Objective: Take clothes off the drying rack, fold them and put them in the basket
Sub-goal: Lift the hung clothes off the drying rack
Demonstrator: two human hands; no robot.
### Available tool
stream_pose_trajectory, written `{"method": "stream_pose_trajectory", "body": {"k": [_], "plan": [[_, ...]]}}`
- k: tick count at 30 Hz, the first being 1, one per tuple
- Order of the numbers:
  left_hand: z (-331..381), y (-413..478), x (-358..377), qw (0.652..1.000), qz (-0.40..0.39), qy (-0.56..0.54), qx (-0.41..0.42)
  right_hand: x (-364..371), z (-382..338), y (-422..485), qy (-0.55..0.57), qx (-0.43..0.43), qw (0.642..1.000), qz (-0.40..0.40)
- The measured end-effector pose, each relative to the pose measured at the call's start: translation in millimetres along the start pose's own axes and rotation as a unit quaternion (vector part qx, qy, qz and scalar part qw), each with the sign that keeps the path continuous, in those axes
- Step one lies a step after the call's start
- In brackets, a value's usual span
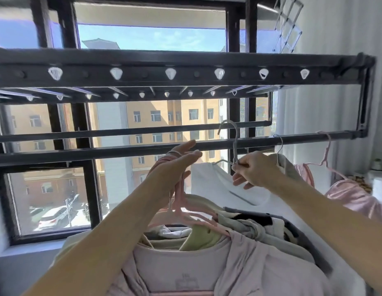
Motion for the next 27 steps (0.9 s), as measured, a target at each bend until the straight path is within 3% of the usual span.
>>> {"method": "stream_pose_trajectory", "body": {"k": [8,14,16,18,19,23,27], "plan": [[2.6,2.8,-1.0,1.0,0.011,0.008,0.008,54.3,-37.4,-26.9,-0.156,-0.098,0.978,-0.094],[3.0,0.0,4.3,0.996,-0.046,-0.05,0.056,77.0,-54.5,-32.3,-0.222,-0.203,0.947,-0.115],[2.4,-1.8,0.6,0.996,-0.044,-0.06,0.058,80.2,-57.4,-31.5,-0.213,-0.205,0.938,-0.184],[1.5,-5.0,-4.2,0.996,-0.043,-0.055,0.05,73.4,-55.5,-30.8,-0.133,-0.167,0.945,-0.247],[0.7,-6.6,-6.5,0.997,-0.039,-0.054,0.047,65.4,-53.1,-28.8,-0.108,-0.153,0.952,-0.241],[-3.1,-10.1,-13.3,0.999,0.001,-0.035,0.038,8.6,-23.7,-16.3,-0.211,-0.145,0.965,-0.064],[-3.7,-9.2,-12.1,0.999,0.012,-0.039,0.03,-60.1,18.8,-16.3,-0.184,-0.087,0.954,0.222]]}}
Point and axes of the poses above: each hand's wrist, its own y-axis towards the middle knuckle, its own x-axis out of the palm, z = x × y, the point moved 3 cm from there along y, towards the middle knuckle, and after that the axes turned 10 degrees about -z, right-handed, at the moved point
